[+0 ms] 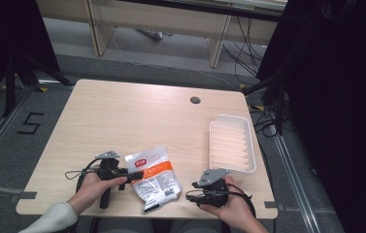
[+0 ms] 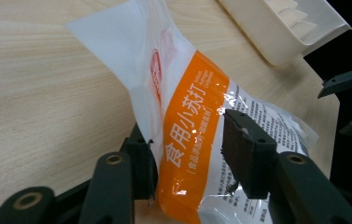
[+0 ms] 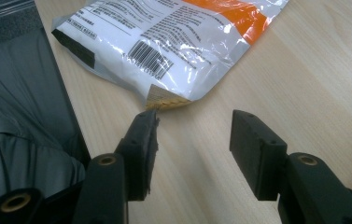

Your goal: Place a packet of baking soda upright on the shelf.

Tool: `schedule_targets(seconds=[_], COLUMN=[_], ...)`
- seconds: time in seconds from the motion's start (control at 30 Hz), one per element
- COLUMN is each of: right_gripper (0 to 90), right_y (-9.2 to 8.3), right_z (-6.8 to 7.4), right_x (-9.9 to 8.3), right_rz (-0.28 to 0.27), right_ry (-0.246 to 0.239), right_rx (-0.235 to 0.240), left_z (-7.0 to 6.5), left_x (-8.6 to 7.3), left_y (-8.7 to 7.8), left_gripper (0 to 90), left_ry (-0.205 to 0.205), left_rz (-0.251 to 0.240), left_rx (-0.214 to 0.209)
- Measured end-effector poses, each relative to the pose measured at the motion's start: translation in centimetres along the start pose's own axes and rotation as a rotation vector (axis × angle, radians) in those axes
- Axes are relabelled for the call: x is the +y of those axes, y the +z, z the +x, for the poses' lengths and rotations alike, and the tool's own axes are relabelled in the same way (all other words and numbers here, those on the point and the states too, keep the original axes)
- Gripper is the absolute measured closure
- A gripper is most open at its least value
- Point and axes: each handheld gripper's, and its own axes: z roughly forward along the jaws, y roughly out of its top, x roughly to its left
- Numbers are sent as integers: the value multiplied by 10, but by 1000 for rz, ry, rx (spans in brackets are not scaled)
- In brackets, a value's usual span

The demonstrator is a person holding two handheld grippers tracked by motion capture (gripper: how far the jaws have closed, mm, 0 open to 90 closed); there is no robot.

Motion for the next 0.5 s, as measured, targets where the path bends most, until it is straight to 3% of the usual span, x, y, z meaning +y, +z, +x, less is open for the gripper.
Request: schedule_targets(seconds=[0.17, 0.3, 0.47, 0.5], right_gripper=[522, 522, 522, 522], right_y=[0, 1, -3, -1], right_z=[1, -2, -2, -2], right_x=[0, -1, 1, 0], right_rz=[6, 1, 31, -4], right_ry=[13, -16, 1, 0], right_rx=[5, -8, 2, -4], left_z=[-1, -1, -2, -2], left_x=[1, 2, 4, 5], left_y=[2, 6, 2, 1], left_gripper=[633, 686, 857, 877], left_ry=[-7, 12, 35, 33], left_rz=[-4, 7, -1, -8], left_rx=[-9, 8, 21, 12])
